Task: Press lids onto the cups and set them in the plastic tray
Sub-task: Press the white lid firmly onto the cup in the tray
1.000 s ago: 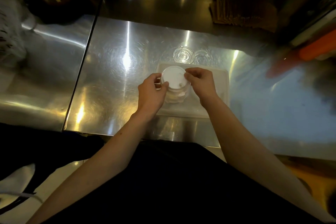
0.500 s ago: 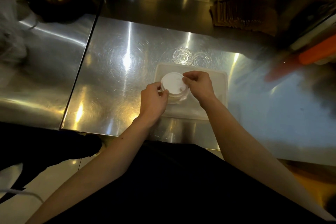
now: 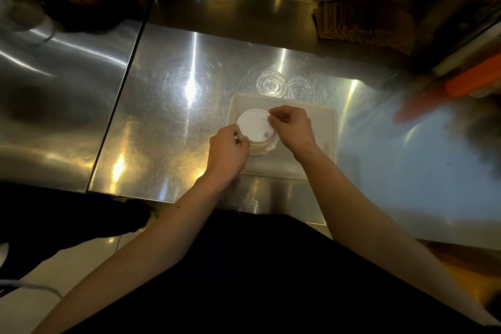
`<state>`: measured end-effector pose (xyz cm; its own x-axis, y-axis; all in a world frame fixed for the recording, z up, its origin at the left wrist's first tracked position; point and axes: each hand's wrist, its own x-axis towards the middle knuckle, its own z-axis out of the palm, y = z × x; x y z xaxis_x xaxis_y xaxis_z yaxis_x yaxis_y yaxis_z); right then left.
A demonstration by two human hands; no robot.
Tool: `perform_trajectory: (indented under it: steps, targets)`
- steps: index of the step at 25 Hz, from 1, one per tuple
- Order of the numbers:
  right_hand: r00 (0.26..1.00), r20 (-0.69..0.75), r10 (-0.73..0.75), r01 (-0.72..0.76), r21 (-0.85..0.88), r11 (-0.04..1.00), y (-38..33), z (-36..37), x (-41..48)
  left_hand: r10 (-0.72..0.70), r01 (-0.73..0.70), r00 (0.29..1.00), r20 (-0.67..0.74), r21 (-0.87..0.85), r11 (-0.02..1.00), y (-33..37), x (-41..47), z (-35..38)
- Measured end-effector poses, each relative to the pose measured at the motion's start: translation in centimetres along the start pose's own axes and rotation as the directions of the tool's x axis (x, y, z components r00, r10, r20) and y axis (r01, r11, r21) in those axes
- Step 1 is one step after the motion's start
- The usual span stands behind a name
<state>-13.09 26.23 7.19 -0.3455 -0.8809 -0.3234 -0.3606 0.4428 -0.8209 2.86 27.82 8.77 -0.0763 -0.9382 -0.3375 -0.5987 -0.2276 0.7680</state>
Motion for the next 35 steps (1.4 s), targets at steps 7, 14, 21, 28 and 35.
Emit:
perform_trajectory:
  steps: [7, 14, 21, 28, 35]
  targets:
    - [0.999, -0.040, -0.028, 0.028, -0.006, 1.000, 0.8, 0.5, -0.6, 0.029, -0.045, 0.994, 0.103, 0.155, 0.987, 0.4, 0.6, -0.3]
    - [0.998, -0.063, 0.009, -0.007, 0.021, 1.000, 1.8, 0.6, -1.1, 0.078, -0.115, 0.987, 0.139, 0.282, 0.953, 0.8, 1.1, -0.4]
    - [0.997, -0.080, 0.004, -0.001, 0.033, 0.999, 2.2, 0.9, -1.4, 0.155, -0.187, 0.982, 0.111, 0.412, 0.891, 0.6, 1.6, -0.1]
    - [0.996, -0.079, 0.048, -0.042, 0.076, 0.996, 2.9, 0.9, -1.7, 0.210, -0.247, 0.969, 0.131, 0.507, 0.826, 0.6, 2.0, -0.1]
    - [0.996, -0.057, 0.062, -0.056, 0.110, 0.992, 3.2, 0.8, -1.7, 0.265, -0.295, 0.955, 0.135, 0.543, 0.786, -0.1, 2.3, -0.7]
